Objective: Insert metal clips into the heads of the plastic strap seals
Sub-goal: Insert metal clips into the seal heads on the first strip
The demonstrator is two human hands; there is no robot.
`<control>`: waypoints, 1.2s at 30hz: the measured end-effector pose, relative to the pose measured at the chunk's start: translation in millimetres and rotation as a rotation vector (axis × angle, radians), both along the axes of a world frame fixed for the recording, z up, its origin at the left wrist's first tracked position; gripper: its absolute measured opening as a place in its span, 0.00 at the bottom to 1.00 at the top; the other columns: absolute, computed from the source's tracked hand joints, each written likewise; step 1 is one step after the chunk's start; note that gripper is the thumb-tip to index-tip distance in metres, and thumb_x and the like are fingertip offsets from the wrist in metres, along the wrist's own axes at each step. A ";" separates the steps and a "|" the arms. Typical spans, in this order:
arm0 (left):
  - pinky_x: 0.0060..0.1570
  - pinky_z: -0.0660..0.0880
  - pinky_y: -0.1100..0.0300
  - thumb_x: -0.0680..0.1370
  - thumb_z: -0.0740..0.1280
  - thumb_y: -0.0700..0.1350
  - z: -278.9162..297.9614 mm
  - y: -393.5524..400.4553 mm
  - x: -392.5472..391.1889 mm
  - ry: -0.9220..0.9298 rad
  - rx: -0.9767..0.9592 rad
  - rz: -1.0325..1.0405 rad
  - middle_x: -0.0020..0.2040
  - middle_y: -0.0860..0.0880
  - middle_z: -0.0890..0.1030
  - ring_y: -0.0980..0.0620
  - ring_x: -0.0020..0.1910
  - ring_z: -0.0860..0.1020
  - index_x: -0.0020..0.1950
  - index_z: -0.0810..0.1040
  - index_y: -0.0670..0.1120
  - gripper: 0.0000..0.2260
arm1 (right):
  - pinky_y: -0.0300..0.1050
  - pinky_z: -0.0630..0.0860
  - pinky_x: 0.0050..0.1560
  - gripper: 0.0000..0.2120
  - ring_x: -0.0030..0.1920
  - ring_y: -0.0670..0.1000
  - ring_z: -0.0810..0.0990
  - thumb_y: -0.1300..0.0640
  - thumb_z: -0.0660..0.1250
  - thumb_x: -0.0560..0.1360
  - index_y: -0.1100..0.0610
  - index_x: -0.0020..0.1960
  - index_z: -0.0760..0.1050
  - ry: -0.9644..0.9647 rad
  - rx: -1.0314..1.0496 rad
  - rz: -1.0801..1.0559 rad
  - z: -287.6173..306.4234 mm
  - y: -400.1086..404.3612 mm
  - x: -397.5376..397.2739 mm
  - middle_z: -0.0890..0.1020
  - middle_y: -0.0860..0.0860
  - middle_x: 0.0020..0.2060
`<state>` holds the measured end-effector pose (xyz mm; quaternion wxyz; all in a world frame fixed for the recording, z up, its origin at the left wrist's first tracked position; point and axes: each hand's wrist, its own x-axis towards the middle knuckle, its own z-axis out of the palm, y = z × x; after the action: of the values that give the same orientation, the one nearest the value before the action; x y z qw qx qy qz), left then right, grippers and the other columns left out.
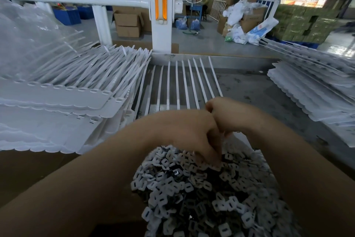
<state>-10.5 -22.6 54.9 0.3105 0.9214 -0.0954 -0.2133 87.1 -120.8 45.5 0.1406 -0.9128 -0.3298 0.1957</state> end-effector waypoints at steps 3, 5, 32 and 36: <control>0.33 0.73 0.72 0.74 0.73 0.43 -2.3 25.7 2.4 -0.011 -0.189 0.237 0.37 0.55 0.85 0.62 0.36 0.81 0.44 0.83 0.49 0.02 | 0.39 0.75 0.25 0.06 0.32 0.51 0.81 0.63 0.62 0.76 0.57 0.44 0.77 0.007 0.089 -0.020 -1.9 -0.3 2.2 0.82 0.52 0.32; 0.34 0.74 0.71 0.75 0.72 0.41 -4.6 42.0 3.2 -0.021 -0.268 0.368 0.38 0.53 0.85 0.61 0.36 0.81 0.44 0.83 0.48 0.03 | 0.37 0.73 0.24 0.07 0.31 0.48 0.79 0.62 0.62 0.77 0.54 0.43 0.76 0.043 0.171 -0.035 -1.7 0.1 3.9 0.82 0.51 0.32; 0.33 0.74 0.67 0.76 0.70 0.38 -20.2 57.7 10.0 -0.099 -0.418 0.623 0.41 0.50 0.83 0.58 0.35 0.80 0.49 0.78 0.45 0.04 | 0.31 0.67 0.23 0.09 0.24 0.39 0.73 0.53 0.65 0.79 0.49 0.41 0.78 0.058 0.253 0.120 4.0 -3.2 1.7 0.80 0.48 0.34; 0.60 0.66 0.59 0.74 0.72 0.56 -35.4 58.7 13.5 -0.317 0.069 0.376 0.64 0.56 0.71 0.57 0.64 0.68 0.56 0.77 0.60 0.13 | 0.38 0.63 0.26 0.09 0.28 0.50 0.68 0.57 0.65 0.79 0.62 0.45 0.80 0.103 0.054 -0.038 2.7 -6.0 9.7 0.73 0.55 0.32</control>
<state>3.1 36.1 19.5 0.2940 0.9550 0.0374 -0.0076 96.8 -126.8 48.2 0.1855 -0.9035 -0.3100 0.2307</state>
